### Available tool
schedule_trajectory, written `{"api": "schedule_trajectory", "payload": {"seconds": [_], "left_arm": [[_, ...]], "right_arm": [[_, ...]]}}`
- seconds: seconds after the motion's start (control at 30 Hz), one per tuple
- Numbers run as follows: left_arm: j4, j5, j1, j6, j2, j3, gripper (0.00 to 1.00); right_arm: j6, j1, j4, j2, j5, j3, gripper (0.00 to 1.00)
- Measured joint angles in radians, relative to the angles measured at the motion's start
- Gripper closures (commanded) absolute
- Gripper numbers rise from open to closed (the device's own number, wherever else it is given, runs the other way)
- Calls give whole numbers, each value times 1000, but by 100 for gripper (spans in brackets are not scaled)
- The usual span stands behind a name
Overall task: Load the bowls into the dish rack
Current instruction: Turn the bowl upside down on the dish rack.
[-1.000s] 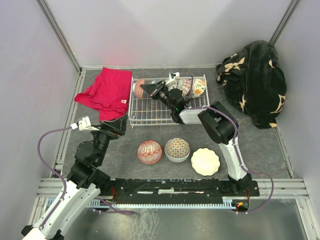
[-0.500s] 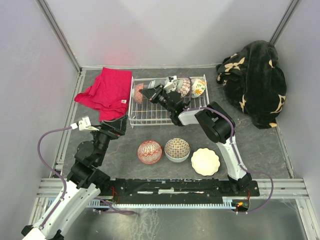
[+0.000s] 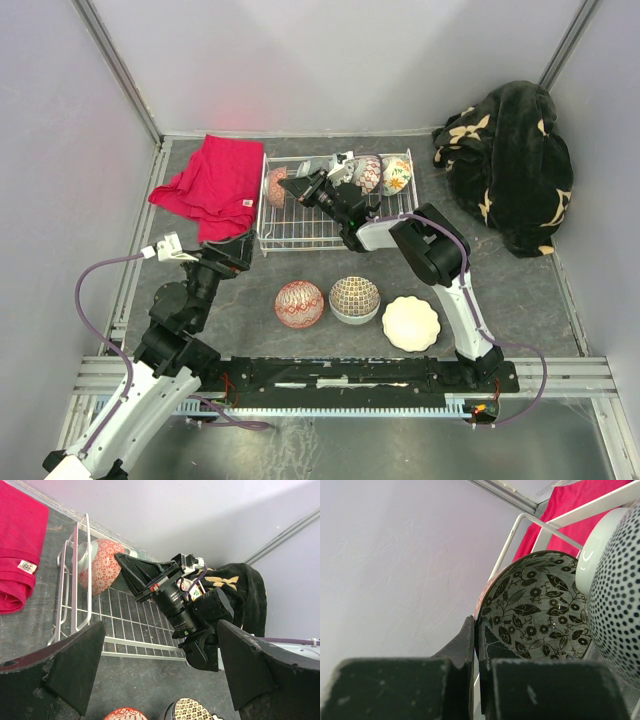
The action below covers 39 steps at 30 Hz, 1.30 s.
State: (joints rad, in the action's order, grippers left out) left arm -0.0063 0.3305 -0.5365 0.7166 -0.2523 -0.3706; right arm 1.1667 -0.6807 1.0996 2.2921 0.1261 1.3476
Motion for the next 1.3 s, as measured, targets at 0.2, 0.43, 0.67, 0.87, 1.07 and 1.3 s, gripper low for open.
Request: {"api": "schedule_trajectory", "payload": {"seconds": [0.2, 0.43, 0.67, 0.87, 1.07, 1.3], "left_arm": [[0, 0, 0, 0, 0, 0, 1], [0, 0, 0, 0, 0, 0, 1], [0, 0, 0, 0, 0, 0, 1], [0, 0, 0, 0, 0, 0, 1], [0, 0, 0, 0, -3, 0, 1], [1, 0, 0, 0, -3, 0, 1]], "right_arm": [[-12, 1, -5, 0, -8, 0, 98], [-13, 3, -21, 0, -11, 8, 97], [-20, 9, -82, -2, -18, 40, 95], [-31, 13, -157, -14, -17, 66, 92], [-32, 16, -197, -19, -14, 80, 91], [-43, 24, -225, -21, -19, 92, 86]]}}
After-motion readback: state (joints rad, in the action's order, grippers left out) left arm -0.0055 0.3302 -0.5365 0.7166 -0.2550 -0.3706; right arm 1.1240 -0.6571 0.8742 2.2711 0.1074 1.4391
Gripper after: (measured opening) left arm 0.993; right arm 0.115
